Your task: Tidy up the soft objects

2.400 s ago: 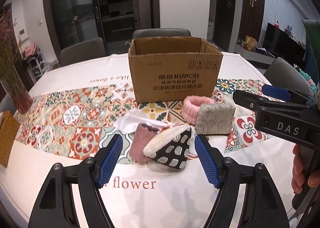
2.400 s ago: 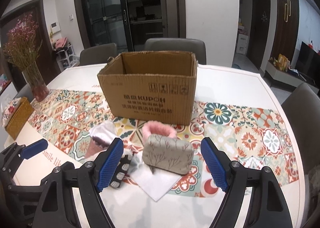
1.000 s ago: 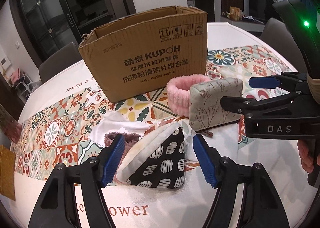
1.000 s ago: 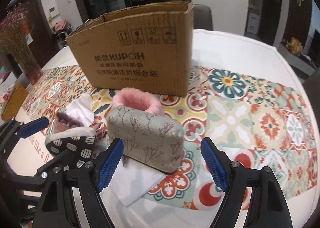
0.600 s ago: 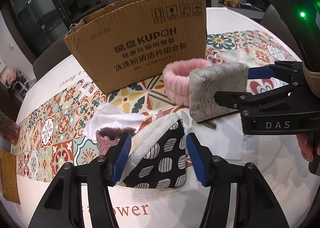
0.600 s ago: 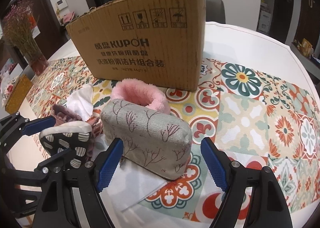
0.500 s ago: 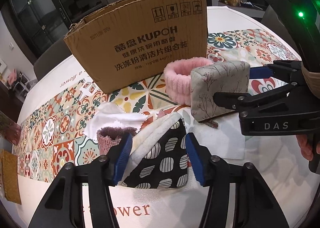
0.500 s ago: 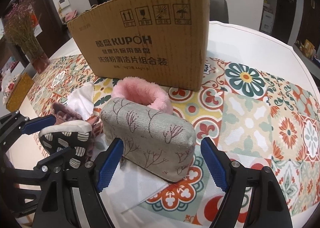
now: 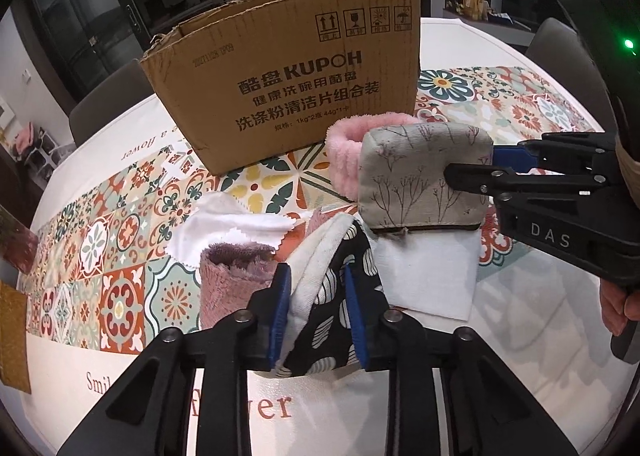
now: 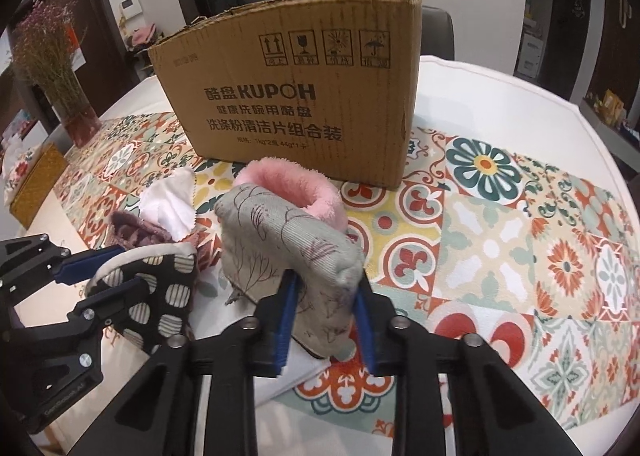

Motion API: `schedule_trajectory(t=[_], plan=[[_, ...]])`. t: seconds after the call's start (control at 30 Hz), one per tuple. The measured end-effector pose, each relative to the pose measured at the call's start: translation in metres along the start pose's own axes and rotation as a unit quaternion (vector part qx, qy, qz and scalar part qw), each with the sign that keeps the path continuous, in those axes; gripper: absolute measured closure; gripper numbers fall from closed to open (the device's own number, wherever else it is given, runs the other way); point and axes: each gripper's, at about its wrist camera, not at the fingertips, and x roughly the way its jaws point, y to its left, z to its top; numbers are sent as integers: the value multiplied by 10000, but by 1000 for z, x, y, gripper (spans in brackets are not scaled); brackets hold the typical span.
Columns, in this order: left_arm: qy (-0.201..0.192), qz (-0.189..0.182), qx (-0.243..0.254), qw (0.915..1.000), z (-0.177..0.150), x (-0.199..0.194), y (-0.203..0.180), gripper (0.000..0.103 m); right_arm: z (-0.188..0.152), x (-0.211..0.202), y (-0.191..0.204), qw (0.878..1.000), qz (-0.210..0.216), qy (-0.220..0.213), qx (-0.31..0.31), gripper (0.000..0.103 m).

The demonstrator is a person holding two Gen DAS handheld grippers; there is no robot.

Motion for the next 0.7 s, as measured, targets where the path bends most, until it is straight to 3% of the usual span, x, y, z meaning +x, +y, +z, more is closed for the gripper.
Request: schedule_trajectory(t=[0.23,0.7], plan=[[-80,-220,-317,9992,-3,-10,5,88,-2,-20,3,9997,-129,-74,215,87],[-633,-641,-873,9921,-2,-48,22,89,3,-62,21,9978,-289,-459,374,90]])
